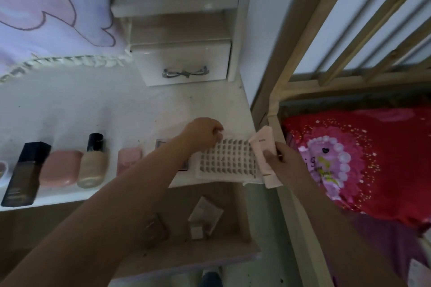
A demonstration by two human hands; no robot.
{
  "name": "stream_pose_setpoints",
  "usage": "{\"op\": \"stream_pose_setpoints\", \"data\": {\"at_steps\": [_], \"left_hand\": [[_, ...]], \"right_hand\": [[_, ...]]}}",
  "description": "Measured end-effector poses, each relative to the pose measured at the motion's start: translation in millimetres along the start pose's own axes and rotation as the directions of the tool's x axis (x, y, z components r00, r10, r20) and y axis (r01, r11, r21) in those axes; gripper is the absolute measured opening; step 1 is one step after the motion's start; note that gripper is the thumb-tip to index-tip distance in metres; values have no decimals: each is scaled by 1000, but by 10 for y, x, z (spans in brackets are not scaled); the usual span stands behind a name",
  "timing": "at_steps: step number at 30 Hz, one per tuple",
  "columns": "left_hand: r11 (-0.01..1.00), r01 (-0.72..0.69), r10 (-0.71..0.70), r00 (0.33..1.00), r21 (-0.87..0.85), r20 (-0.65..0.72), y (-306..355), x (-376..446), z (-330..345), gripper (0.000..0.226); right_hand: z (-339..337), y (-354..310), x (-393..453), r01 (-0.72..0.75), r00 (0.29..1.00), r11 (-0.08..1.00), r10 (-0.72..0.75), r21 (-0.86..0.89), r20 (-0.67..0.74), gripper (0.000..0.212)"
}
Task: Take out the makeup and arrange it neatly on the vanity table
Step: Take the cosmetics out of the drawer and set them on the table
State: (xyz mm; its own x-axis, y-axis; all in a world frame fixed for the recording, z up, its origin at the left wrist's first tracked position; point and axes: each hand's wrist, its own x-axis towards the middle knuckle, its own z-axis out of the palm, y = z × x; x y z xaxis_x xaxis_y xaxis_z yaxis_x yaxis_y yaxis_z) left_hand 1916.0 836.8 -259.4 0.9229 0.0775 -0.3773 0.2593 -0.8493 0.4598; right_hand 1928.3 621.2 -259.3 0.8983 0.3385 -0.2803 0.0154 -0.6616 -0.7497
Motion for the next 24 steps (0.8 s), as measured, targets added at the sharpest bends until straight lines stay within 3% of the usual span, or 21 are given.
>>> {"op": "stream_pose_setpoints", "data": {"at_steps": [4, 11, 14, 21, 24], "left_hand": [[995, 40, -35, 998, 90, -61, -114, 62, 26, 33], [990, 121, -104, 972, 73, -210, -279, -83, 116, 34], [986, 142, -117, 965, 92, -235, -330, -153, 100, 37], [969, 150, -75, 935, 195, -346, -669, -401, 9, 43], [951, 189, -105, 943, 247, -315, -860, -437, -15, 49]], "right_hand": [[118, -65, 73, 25, 999, 1000, -25, 16, 36, 18], [239, -148, 326, 5, 998, 994, 2, -109, 65, 25], [190, -277, 437, 84, 992, 979, -64, -184, 110, 24], [344, -716, 1136, 327, 942, 779, -224, -535, 250, 35], [484, -805, 1350, 394, 914, 664, -207, -636, 349, 61]]}}
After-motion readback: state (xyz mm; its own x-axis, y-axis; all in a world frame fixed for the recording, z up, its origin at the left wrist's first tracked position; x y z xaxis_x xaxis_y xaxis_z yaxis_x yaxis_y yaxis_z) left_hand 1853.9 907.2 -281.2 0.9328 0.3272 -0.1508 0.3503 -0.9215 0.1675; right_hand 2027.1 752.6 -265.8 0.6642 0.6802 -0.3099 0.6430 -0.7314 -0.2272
